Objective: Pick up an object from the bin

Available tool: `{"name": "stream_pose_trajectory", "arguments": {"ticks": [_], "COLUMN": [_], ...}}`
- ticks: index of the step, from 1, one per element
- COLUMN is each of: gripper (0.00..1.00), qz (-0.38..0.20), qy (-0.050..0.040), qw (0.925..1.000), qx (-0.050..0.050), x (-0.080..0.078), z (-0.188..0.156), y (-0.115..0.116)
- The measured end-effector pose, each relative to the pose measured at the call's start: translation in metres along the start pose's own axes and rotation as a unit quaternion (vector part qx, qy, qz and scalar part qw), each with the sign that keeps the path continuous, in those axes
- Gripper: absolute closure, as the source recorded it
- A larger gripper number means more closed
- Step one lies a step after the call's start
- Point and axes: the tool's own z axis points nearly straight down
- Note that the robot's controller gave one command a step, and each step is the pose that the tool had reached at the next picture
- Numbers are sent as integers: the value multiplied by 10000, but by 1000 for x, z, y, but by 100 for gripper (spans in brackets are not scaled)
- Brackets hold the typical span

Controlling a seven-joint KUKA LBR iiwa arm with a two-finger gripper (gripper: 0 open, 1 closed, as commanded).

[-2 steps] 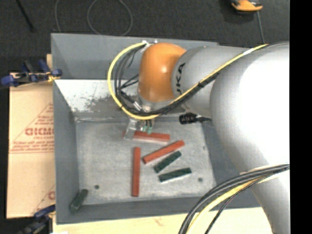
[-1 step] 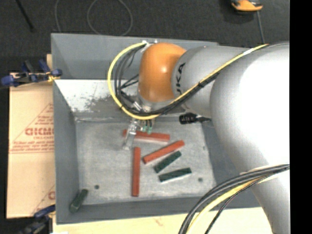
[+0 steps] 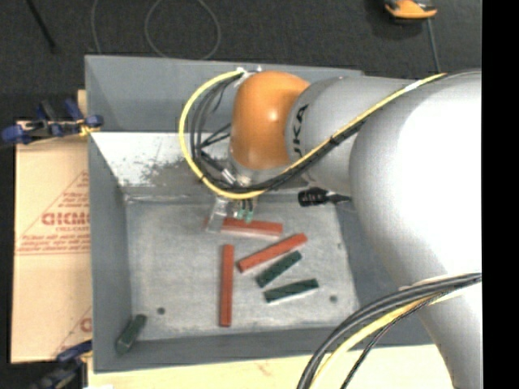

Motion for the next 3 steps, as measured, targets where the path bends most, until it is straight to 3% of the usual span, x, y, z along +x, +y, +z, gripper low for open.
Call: {"name": "stream_pose_trajectory", "arguments": {"ticks": [1,2,3], "gripper": [0,0,100], "qz": [0,-2104,-2100], "qy": [0,-7,-45], "qw": [10000,9776,9777], "qx": [0,3,-16], "x": [0,0,-2], "z": [0,27,24], "y": [0,-74,-71]}}
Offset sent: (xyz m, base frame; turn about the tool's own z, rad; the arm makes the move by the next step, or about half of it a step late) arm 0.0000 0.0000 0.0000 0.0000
